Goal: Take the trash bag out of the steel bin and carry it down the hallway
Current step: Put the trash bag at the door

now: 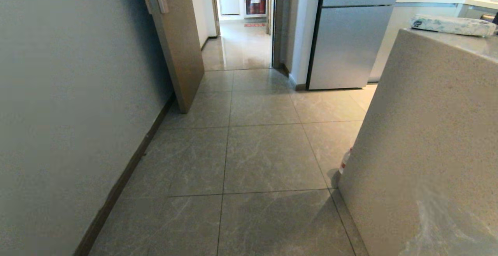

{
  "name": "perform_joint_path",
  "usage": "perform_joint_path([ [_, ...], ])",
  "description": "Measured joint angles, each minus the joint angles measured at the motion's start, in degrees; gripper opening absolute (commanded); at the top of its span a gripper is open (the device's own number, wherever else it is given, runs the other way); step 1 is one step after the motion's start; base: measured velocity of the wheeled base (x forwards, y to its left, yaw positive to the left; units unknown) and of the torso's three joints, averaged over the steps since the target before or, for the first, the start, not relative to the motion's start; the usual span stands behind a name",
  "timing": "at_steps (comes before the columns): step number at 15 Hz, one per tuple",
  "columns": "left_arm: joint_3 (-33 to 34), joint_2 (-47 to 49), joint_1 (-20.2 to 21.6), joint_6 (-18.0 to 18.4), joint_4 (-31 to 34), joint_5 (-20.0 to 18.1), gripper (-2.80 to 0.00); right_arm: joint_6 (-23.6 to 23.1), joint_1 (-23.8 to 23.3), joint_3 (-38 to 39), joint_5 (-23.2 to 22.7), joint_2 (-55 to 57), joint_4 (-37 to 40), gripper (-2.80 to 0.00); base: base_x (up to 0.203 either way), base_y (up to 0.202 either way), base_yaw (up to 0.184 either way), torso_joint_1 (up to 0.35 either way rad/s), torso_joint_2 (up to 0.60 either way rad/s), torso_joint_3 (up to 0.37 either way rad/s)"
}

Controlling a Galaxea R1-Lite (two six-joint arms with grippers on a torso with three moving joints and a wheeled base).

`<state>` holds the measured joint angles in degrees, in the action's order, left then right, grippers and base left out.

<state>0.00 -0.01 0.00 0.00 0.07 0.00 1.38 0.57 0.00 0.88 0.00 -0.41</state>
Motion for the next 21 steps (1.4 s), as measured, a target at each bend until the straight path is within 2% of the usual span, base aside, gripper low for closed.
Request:
perform_joint_path([
  [21, 0.00, -0.02, 0.00, 0.02, 0.03, 0.00, -2.80, 0.02, 0.05, 0.00, 0.02, 0.00, 0.00, -2.80, 0.191, 0.000, 0.001, 0.002, 0.00, 0.003],
])
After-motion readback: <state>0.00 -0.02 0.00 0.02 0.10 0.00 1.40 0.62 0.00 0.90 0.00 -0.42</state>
